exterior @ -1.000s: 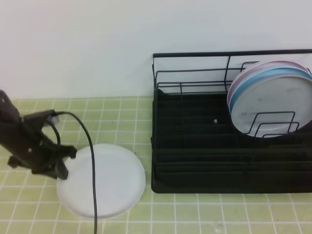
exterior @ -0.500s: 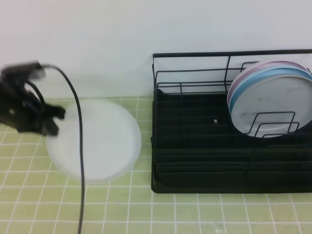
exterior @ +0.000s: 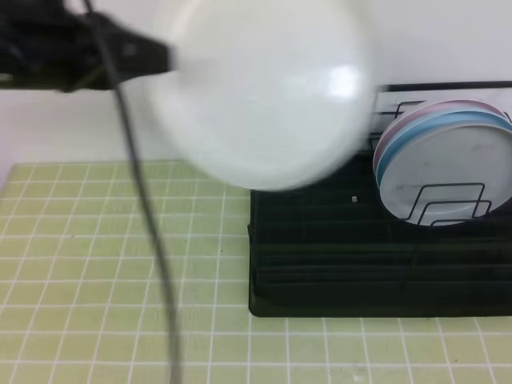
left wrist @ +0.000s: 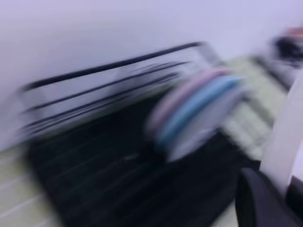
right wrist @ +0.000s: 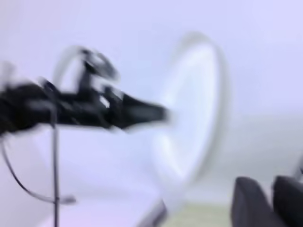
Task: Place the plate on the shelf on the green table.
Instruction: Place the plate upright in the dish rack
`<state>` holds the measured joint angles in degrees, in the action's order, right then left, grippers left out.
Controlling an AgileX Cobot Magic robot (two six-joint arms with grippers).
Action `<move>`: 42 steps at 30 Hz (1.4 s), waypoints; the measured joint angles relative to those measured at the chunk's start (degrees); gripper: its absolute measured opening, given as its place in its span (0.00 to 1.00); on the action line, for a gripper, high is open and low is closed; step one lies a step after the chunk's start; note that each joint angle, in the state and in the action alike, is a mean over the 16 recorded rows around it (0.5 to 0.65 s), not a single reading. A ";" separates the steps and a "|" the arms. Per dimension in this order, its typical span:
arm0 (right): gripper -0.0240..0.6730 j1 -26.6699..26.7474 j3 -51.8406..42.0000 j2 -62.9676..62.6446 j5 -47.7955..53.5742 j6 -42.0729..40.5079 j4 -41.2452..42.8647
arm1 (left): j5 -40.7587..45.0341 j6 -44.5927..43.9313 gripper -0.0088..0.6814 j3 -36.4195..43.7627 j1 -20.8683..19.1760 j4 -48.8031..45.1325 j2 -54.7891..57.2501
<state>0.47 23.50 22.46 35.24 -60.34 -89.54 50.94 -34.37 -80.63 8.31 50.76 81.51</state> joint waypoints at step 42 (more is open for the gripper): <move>0.03 0.00 4.07 0.74 -14.45 -19.35 -13.19 | -7.83 -12.86 0.42 -1.11 30.09 12.11 -2.23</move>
<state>0.47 27.57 23.20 20.79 -79.70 -102.73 43.10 -47.23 -81.75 38.40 62.86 79.28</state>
